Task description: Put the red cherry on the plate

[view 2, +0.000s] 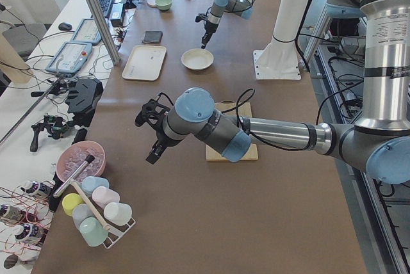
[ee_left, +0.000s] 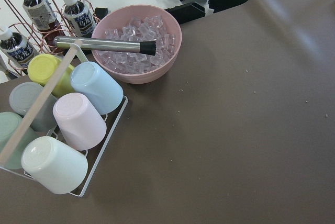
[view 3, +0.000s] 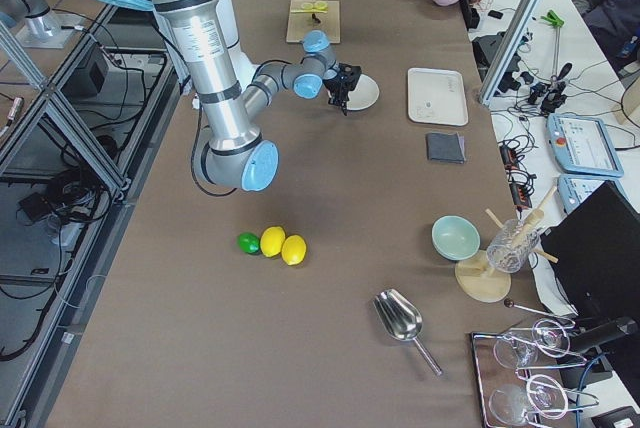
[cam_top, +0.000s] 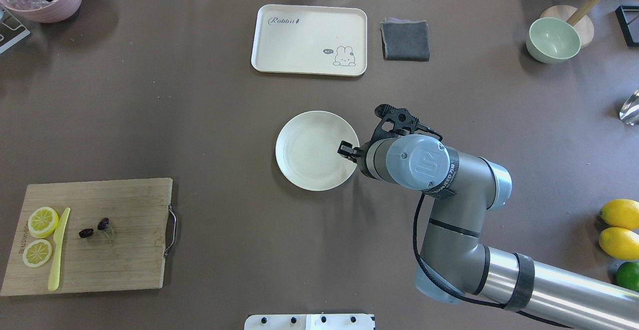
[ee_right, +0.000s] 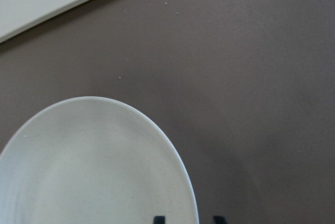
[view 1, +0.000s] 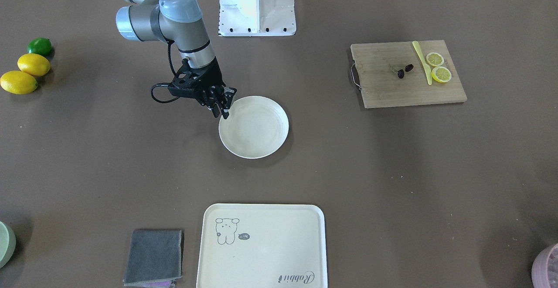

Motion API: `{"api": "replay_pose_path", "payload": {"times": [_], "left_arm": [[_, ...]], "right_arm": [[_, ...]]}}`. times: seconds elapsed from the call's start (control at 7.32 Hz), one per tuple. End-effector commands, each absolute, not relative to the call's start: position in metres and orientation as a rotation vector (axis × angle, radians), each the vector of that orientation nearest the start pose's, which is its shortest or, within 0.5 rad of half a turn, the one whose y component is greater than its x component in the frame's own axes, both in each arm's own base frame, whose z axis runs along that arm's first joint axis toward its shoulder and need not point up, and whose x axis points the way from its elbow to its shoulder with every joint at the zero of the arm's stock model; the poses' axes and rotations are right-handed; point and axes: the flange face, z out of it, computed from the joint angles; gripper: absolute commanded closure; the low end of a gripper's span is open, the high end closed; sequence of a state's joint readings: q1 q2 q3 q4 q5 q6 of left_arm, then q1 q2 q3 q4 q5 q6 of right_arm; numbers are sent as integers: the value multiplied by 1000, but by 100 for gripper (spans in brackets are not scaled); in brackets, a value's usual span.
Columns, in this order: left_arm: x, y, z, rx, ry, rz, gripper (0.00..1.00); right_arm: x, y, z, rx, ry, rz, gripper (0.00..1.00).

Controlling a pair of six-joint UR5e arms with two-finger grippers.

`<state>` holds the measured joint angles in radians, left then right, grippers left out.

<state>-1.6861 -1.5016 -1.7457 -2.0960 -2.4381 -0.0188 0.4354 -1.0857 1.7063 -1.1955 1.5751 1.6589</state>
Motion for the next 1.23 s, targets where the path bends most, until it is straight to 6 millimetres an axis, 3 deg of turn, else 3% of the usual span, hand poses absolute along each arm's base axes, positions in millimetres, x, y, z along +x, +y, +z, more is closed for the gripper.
{"api": "replay_pose_path", "payload": {"times": [0.0, 0.14, 0.27, 0.41, 0.55, 0.68, 0.96, 1.09], "left_arm": [[-110, -463, 540, 597, 844, 108, 1], [-97, -455, 526, 551, 910, 37, 1], [-66, -437, 508, 484, 962, -8, 1], [-34, -421, 481, 430, 1010, -45, 1], [-13, -403, 466, 407, 1048, -60, 1], [3, -390, 470, 399, 1073, -41, 1], [67, -382, 450, 307, 1087, -81, 1], [107, -378, 454, 279, 1044, -72, 1]], "right_arm": [[-516, -415, 272, 190, -1006, 439, 0], [-482, -441, 272, 173, -1018, 416, 0], [-434, -472, 286, 164, -1011, 386, 0], [-372, -503, 306, 176, -1001, 312, 0], [-303, -528, 332, 187, -996, 229, 0], [-234, -547, 362, 202, -982, 197, 0], [-106, -559, 423, 227, -901, 104, 0], [-56, -555, 456, 246, -851, 54, 0]]}}
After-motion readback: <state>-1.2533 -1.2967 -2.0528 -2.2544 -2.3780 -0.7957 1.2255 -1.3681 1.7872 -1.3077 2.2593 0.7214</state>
